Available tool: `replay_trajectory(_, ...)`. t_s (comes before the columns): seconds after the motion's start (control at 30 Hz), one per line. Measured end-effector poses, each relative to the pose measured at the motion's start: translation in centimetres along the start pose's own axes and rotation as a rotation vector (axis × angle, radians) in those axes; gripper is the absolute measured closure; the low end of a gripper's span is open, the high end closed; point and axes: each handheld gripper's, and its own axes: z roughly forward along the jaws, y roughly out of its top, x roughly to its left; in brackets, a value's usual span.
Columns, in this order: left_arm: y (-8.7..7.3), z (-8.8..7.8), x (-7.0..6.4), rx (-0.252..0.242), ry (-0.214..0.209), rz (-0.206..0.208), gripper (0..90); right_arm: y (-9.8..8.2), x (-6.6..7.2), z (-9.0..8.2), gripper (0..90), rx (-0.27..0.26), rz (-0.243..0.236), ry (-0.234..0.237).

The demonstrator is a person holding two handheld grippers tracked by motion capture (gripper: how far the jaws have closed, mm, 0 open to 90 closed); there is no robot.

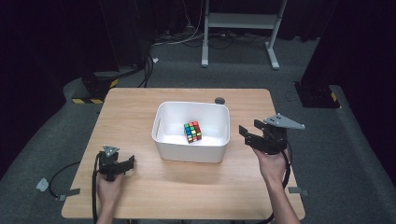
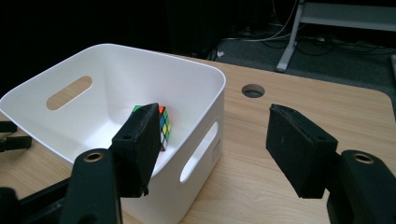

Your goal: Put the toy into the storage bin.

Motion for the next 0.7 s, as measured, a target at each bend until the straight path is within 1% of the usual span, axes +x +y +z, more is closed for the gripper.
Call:
replay_trajectory(0.3,0.0,0.0,0.0,0.000,0.000,0.000,19.6,-0.5,-0.7,-0.8,35.8,-0.014,0.014,-0.013)
replay_trajectory(0.43,0.0,0.0,0.0,0.000,0.000,0.000,19.6,-0.8,-1.1,-1.2,35.8,-0.021,0.029,-0.022)
replay_trajectory(0.7,0.0,0.0,0.0,0.000,0.000,0.000,19.6,-1.2,-1.6,-1.6,35.8,-0.022,0.036,-0.029)
